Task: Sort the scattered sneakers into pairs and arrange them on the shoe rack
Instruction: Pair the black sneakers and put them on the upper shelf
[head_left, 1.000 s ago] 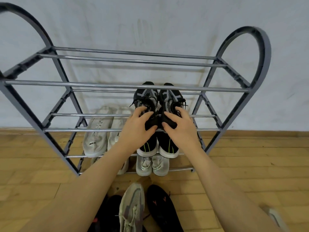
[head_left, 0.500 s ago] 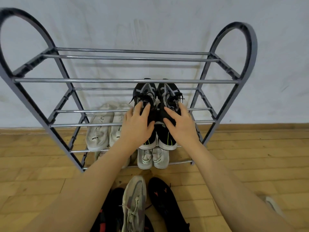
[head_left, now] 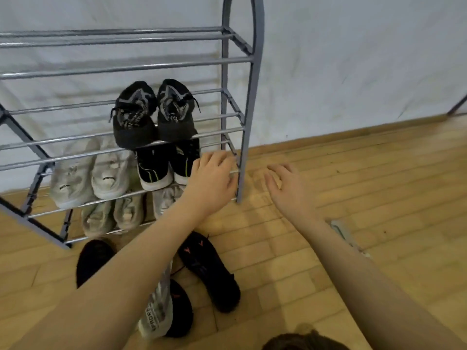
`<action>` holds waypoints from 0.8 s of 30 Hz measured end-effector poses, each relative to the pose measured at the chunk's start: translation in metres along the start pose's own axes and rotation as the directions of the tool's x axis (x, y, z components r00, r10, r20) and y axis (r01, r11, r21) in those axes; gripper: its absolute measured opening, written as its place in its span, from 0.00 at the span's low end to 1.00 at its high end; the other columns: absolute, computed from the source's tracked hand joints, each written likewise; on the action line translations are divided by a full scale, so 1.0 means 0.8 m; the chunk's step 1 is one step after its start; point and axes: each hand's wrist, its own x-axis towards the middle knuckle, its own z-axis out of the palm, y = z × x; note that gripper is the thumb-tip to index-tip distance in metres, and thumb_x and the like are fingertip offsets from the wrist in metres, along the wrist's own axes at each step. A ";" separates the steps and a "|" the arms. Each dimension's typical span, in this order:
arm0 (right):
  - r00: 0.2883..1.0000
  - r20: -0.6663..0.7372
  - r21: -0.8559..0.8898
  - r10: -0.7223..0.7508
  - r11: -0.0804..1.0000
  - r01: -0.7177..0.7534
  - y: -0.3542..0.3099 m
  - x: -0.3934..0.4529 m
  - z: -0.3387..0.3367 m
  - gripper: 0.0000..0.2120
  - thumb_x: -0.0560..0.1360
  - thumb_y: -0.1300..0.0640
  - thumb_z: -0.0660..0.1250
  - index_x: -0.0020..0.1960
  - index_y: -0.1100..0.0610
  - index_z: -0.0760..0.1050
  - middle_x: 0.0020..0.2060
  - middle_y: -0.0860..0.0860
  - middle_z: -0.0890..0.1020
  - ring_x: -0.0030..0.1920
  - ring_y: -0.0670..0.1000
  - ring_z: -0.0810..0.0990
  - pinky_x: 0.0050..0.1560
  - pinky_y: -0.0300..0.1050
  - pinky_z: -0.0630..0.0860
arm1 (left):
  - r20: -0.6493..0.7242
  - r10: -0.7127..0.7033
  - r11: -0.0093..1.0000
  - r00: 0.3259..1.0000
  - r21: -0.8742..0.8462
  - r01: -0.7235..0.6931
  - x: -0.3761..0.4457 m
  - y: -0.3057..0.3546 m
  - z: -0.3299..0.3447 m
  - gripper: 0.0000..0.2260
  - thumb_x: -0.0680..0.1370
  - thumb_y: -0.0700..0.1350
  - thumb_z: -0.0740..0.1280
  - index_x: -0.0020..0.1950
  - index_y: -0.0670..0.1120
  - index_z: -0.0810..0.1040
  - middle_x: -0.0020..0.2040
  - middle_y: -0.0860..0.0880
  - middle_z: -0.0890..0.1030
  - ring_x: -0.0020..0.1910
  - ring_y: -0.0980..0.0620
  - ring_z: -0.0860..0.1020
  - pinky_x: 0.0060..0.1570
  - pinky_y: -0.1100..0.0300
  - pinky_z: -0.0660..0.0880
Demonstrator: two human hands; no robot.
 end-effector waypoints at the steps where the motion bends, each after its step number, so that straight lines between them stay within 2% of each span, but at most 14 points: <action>1: 0.999 0.009 -0.013 0.050 0.999 -0.050 0.023 -0.010 -0.006 0.14 0.79 0.54 0.61 0.61 0.58 0.76 0.55 0.56 0.77 0.54 0.57 0.76 0.54 0.49 0.72 | 0.041 0.008 1.000 0.999 -0.012 -0.008 0.003 0.017 0.016 0.18 0.77 0.46 0.62 0.66 0.43 0.71 0.67 0.44 0.69 0.67 0.42 0.63 0.63 0.47 0.60; 4: 0.984 0.013 -0.071 0.177 0.982 -0.176 0.091 -0.038 -0.022 0.16 0.79 0.52 0.60 0.63 0.57 0.75 0.58 0.56 0.76 0.55 0.58 0.76 0.54 0.54 0.74 | 0.133 0.046 0.999 0.990 -0.026 -0.043 0.016 0.067 0.070 0.18 0.78 0.48 0.60 0.67 0.45 0.70 0.69 0.45 0.67 0.69 0.43 0.61 0.64 0.48 0.58; 8: 0.942 0.012 -0.123 0.336 0.935 -0.333 0.180 -0.072 -0.029 0.17 0.79 0.50 0.59 0.65 0.56 0.73 0.60 0.54 0.75 0.57 0.57 0.76 0.55 0.56 0.73 | 0.262 0.111 0.992 0.959 -0.088 -0.090 0.032 0.130 0.157 0.19 0.79 0.48 0.59 0.69 0.46 0.68 0.70 0.45 0.66 0.69 0.43 0.60 0.64 0.49 0.57; 13: 0.879 0.067 -0.224 0.471 0.866 -0.447 0.289 -0.122 -0.012 0.21 0.78 0.47 0.58 0.67 0.54 0.70 0.62 0.54 0.73 0.59 0.60 0.74 0.55 0.57 0.74 | 0.374 0.140 0.987 0.917 -0.126 -0.099 0.038 0.178 0.276 0.18 0.78 0.48 0.58 0.68 0.48 0.69 0.69 0.45 0.68 0.67 0.43 0.62 0.64 0.49 0.57; 15: 0.840 0.070 -0.285 0.538 0.818 -0.499 0.323 -0.141 -0.002 0.24 0.77 0.44 0.58 0.71 0.50 0.65 0.66 0.53 0.69 0.63 0.60 0.70 0.60 0.59 0.70 | 0.421 0.156 0.985 0.894 -0.130 -0.110 0.038 0.189 0.314 0.19 0.79 0.49 0.57 0.70 0.49 0.67 0.70 0.46 0.67 0.68 0.44 0.61 0.65 0.49 0.56; 17: 0.801 0.072 -0.335 0.594 0.771 -0.542 0.349 -0.158 0.008 0.28 0.76 0.38 0.57 0.73 0.45 0.58 0.72 0.53 0.62 0.69 0.61 0.63 0.67 0.62 0.62 | 0.461 0.173 0.983 0.870 -0.138 -0.123 0.037 0.200 0.351 0.19 0.80 0.51 0.56 0.71 0.51 0.65 0.70 0.47 0.67 0.68 0.44 0.61 0.64 0.49 0.56; 20: 0.750 0.087 -0.383 0.656 0.717 -0.582 0.375 -0.181 0.023 0.36 0.71 0.29 0.51 0.75 0.40 0.48 0.76 0.53 0.52 0.73 0.62 0.54 0.71 0.64 0.53 | 0.524 0.212 0.977 0.825 -0.133 -0.166 0.035 0.213 0.400 0.21 0.80 0.52 0.54 0.73 0.51 0.61 0.72 0.47 0.64 0.70 0.44 0.59 0.65 0.49 0.55; 22: 0.720 0.115 -0.433 0.684 0.687 -0.584 0.388 -0.198 0.032 0.38 0.71 0.29 0.54 0.75 0.39 0.44 0.76 0.53 0.48 0.74 0.62 0.52 0.72 0.63 0.52 | 0.553 0.227 0.974 0.802 -0.135 -0.183 0.031 0.219 0.425 0.22 0.81 0.53 0.53 0.74 0.52 0.58 0.74 0.47 0.60 0.72 0.44 0.57 0.67 0.48 0.54; 24: 0.710 0.139 -0.473 0.691 0.676 -0.565 0.398 -0.212 0.037 0.39 0.72 0.32 0.59 0.74 0.38 0.42 0.76 0.51 0.46 0.73 0.62 0.52 0.71 0.64 0.55 | 0.590 0.235 0.972 0.773 -0.146 -0.184 0.029 0.223 0.448 0.22 0.81 0.53 0.52 0.75 0.53 0.55 0.75 0.45 0.57 0.73 0.44 0.54 0.68 0.47 0.52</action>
